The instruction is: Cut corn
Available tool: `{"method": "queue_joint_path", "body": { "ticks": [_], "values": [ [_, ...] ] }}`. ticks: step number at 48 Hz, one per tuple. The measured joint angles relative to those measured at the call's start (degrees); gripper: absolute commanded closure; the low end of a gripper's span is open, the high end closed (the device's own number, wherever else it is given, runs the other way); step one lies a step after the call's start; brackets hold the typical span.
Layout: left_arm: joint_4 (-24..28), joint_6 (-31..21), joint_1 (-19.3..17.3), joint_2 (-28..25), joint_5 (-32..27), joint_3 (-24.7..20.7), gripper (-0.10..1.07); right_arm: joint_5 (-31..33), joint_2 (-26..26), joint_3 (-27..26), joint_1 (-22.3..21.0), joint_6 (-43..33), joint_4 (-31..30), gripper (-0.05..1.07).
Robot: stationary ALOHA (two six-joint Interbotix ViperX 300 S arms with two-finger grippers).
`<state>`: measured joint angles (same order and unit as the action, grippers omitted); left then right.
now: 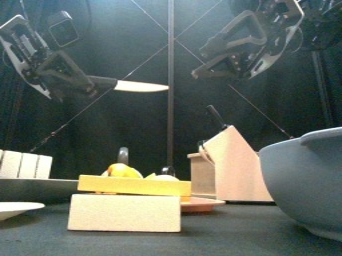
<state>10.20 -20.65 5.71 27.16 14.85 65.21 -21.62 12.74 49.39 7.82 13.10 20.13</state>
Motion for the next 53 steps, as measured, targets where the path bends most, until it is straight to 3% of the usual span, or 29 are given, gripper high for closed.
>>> {"method": "queue_joint_path", "body": {
  "ticks": [11,23,34,44,53],
  "values": [
    [-2.4,1.8,1.7,-1.8,-5.9,-5.4,0.59,0.2,-1.0,-1.2,0.2,0.1,4.6,0.09],
    [2.1,1.8,3.0,-1.6,-29.9,-17.1,0.60,1.8,2.5,-2.0,0.4,0.1,7.5,0.09],
    [4.2,-2.5,3.3,-1.8,-31.3,-20.3,0.60,3.2,4.0,-0.6,0.4,0.1,9.1,0.09],
    [9.8,-6.6,3.3,-3.9,-39.0,-24.0,0.60,4.8,4.1,-0.2,0.4,0.1,9.6,0.09],
    [22.7,-17.5,6.2,-7.3,-53.2,-29.7,0.60,5.8,5.2,-0.2,0.1,0.2,9.7,0.09]
  ]
}}
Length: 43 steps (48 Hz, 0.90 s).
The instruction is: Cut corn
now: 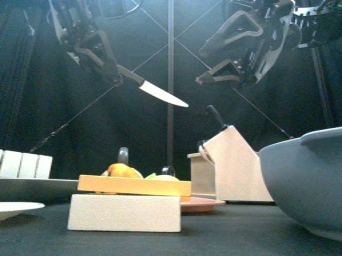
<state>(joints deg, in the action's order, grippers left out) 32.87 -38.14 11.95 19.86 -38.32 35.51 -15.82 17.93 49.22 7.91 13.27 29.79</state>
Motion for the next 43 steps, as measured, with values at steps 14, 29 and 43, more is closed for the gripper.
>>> {"method": "queue_joint_path", "body": {
  "ticks": [14,29,43],
  "values": [
    [21.4,-29.9,12.0,-1.0,0.2,3.6,0.59,0.5,-0.4,0.4,-0.1,0.2,-2.0,0.09],
    [41.7,-61.3,14.7,-6.2,1.7,10.8,0.59,0.8,-4.5,0.9,-0.8,0.1,-6.5,0.09],
    [46.8,-67.3,16.3,-11.0,4.2,11.0,0.59,3.3,-9.4,-1.7,-1.8,0.1,-7.0,0.09]
  ]
}}
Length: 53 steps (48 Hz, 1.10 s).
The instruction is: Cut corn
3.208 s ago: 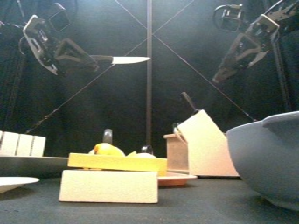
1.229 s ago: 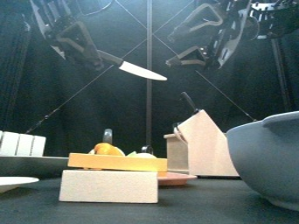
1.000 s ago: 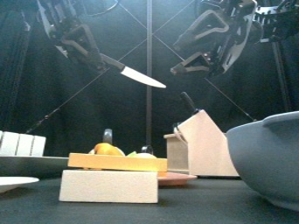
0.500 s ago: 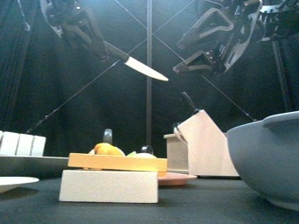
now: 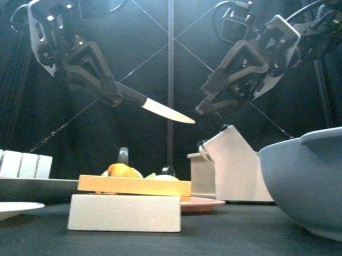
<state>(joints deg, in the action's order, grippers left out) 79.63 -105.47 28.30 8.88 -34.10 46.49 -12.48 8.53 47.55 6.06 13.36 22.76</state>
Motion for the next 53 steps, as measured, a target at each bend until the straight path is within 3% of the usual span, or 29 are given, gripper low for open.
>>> {"method": "queue_joint_path", "body": {
  "ticks": [16,43,53],
  "values": [
    [-1.9,0.0,0.8,-4.0,0.0,-1.8,0.59,3.9,-4.7,-2.0,-0.8,0.1,-1.8,0.12],
    [-4.8,-0.1,0.9,-6.2,-0.2,-3.0,0.59,6.9,-9.8,-4.7,-1.9,0.2,-2.7,0.48],
    [-6.0,0.0,0.8,-6.7,-0.2,-3.3,0.59,6.9,-10.8,-4.8,-2.0,0.2,-3.4,0.56]
  ]
}}
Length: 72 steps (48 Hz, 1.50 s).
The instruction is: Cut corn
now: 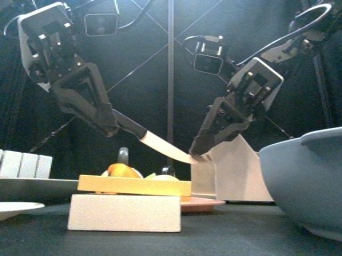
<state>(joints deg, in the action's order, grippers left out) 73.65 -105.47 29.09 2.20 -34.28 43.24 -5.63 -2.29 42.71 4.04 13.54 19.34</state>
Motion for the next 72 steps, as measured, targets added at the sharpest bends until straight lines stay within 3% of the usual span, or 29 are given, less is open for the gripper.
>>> {"method": "queue_joint_path", "body": {
  "ticks": [11,26,67,72],
  "values": [
    [-0.2,0.0,0.1,-0.1,-0.1,0.0,0.59,0.2,-1.0,-0.4,0.1,-0.1,-0.1,0.51],
    [-0.2,-0.1,0.1,-0.1,-0.2,0.0,0.59,0.5,-0.5,-0.4,0.0,-0.2,-0.4,0.27],
    [-0.3,0.0,0.1,-0.1,-0.1,0.0,0.59,0.4,-3.1,-2.7,-2.0,-0.1,-3.4,0.28],
    [-0.4,0.0,0.2,-0.1,-0.2,0.0,0.59,0.4,-3.5,-3.0,-1.9,0.0,-3.5,0.32]
  ]
}}
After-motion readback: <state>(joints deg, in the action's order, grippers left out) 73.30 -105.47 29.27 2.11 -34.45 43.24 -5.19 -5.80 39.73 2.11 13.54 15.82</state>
